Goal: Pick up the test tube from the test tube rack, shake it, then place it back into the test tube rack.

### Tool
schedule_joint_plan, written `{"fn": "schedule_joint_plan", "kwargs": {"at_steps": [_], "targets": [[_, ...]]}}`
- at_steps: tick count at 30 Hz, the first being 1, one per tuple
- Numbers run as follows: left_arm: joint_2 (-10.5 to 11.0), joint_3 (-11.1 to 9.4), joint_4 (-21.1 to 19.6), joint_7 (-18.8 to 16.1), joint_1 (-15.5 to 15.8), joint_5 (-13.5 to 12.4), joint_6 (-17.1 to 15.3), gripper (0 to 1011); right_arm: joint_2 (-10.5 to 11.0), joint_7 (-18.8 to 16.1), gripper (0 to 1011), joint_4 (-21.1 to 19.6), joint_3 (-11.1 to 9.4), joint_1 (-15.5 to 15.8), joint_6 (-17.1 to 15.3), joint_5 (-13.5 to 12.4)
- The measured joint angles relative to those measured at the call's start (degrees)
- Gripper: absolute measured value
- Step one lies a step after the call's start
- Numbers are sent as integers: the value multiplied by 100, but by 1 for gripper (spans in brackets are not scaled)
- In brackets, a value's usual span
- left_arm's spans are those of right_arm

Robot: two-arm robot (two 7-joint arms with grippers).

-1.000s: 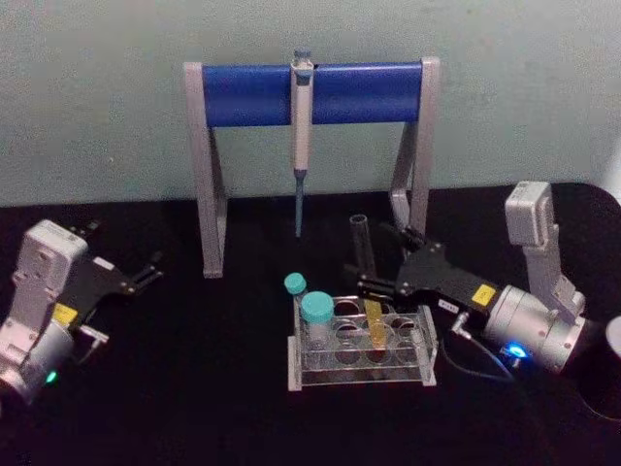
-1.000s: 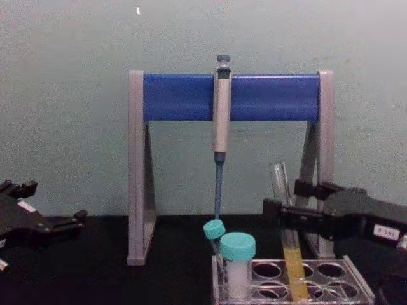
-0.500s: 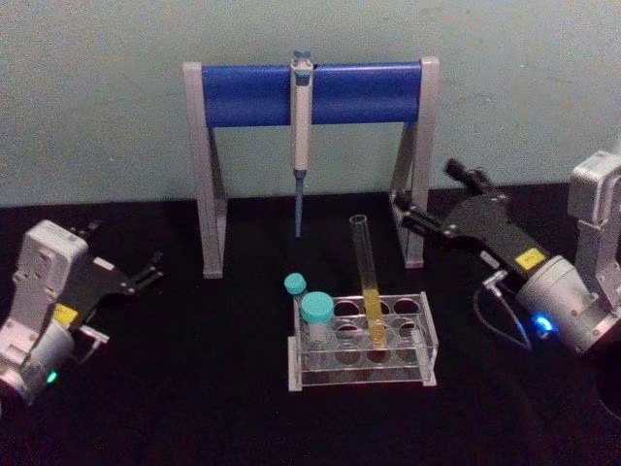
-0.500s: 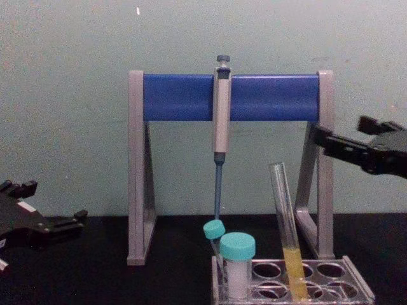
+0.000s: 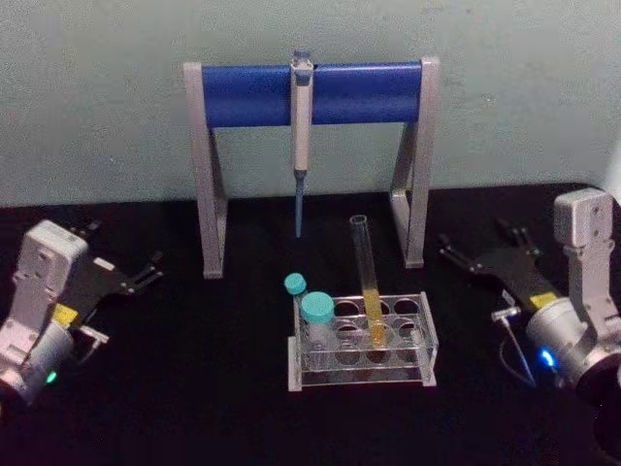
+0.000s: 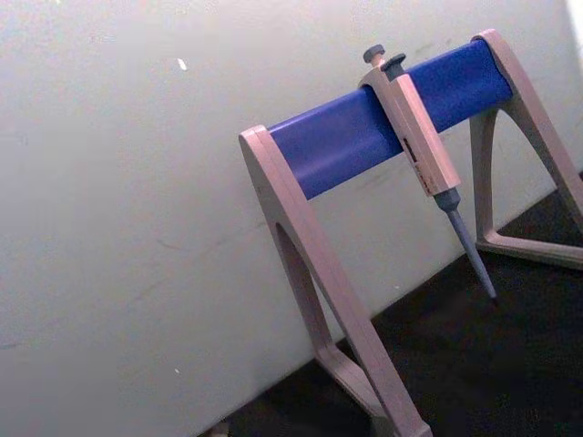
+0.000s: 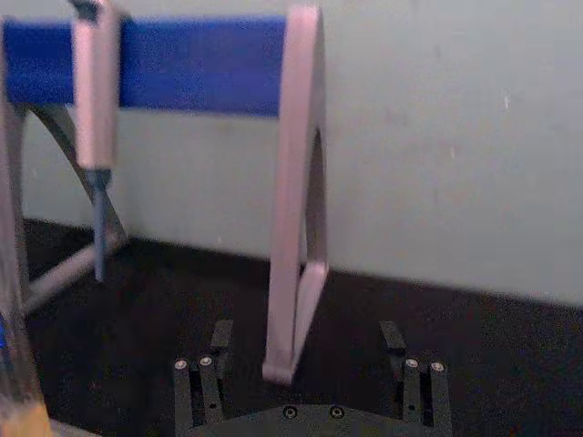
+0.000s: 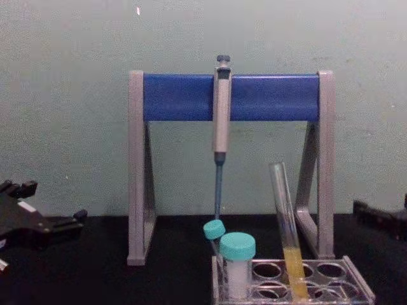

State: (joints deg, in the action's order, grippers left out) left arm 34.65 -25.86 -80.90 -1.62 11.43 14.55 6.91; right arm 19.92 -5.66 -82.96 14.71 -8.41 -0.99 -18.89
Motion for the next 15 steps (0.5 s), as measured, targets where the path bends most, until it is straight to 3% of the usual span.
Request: {"fn": "schedule_joint_plan", "kwargs": {"at_steps": [5,15], "targets": [[0,0,0,0,0,0,0,1001,-77,0,1000,99,-66,36,-168,2],[0,0,0,0,0,0,0,1001,-78,-14,1000,110,-66,33,-177,7]]}}
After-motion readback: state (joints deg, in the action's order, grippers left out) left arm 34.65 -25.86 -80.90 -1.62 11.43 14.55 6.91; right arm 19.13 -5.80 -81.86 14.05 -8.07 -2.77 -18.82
